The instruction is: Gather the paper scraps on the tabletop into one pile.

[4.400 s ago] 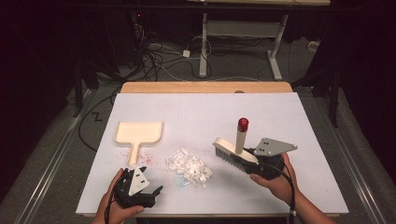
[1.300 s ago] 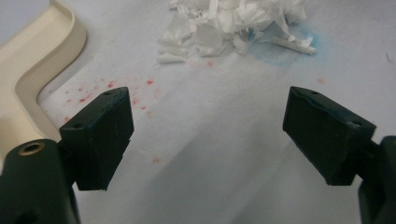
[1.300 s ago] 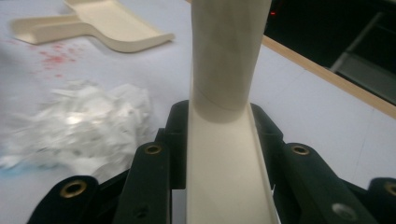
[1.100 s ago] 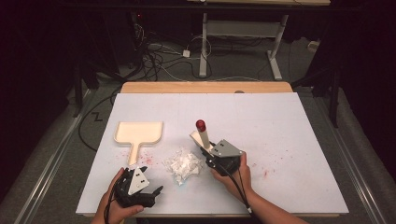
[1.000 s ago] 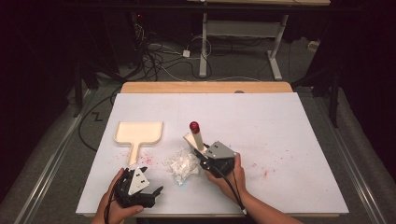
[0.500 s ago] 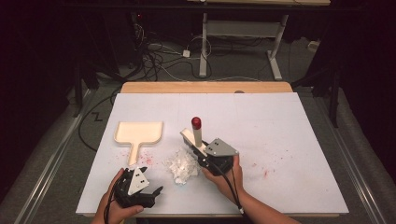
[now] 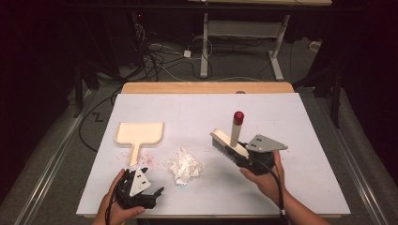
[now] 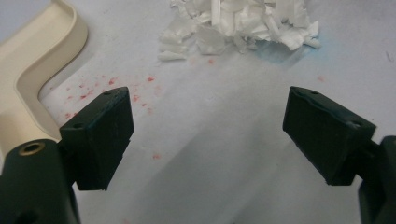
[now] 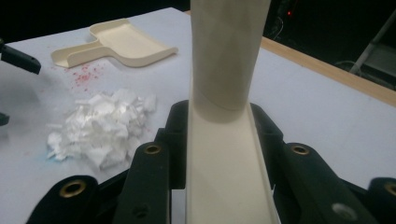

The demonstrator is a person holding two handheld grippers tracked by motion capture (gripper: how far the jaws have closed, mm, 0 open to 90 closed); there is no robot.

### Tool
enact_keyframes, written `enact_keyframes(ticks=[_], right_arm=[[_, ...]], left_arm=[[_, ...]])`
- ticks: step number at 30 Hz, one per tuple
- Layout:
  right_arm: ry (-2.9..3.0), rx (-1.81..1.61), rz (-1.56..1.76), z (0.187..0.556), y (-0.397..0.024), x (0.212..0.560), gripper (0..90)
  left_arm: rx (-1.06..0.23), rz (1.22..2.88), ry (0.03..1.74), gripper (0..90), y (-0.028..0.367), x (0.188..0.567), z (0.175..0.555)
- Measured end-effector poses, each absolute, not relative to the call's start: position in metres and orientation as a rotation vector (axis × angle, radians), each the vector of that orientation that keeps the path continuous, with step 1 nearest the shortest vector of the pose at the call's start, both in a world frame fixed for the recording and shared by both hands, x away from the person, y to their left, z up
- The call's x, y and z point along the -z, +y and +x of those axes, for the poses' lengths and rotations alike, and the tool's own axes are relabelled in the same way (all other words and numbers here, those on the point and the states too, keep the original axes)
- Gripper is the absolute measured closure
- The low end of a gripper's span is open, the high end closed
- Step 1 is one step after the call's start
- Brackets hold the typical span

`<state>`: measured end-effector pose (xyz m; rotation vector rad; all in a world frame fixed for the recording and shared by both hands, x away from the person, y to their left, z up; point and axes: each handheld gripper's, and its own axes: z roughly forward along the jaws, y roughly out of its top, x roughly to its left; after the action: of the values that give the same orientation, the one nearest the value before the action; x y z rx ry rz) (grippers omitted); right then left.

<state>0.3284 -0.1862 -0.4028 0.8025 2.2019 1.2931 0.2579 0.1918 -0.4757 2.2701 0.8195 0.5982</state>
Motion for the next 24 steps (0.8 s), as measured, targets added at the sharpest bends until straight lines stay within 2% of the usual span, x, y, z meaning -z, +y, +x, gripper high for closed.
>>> enact_keyframes(ticks=[8,14,22,24], right_arm=[[2.35,-1.334,0.835,0.307,-0.241,0.391,67.9],[2.519,-1.265,0.809,0.297,-0.257,0.399,67.9],[2.743,-1.135,0.901,0.326,-0.266,0.414,67.3],[2.711,-1.087,0.915,0.337,-0.267,0.413,62.8]], left_arm=[[-0.594,2.28,0.819,15.5,0.191,0.477,0.258],[-0.596,2.29,0.808,15.5,0.187,0.477,0.259],[-0.597,2.295,0.793,15.5,0.185,0.478,0.262],[-0.592,2.297,0.792,15.5,0.184,0.478,0.264]])
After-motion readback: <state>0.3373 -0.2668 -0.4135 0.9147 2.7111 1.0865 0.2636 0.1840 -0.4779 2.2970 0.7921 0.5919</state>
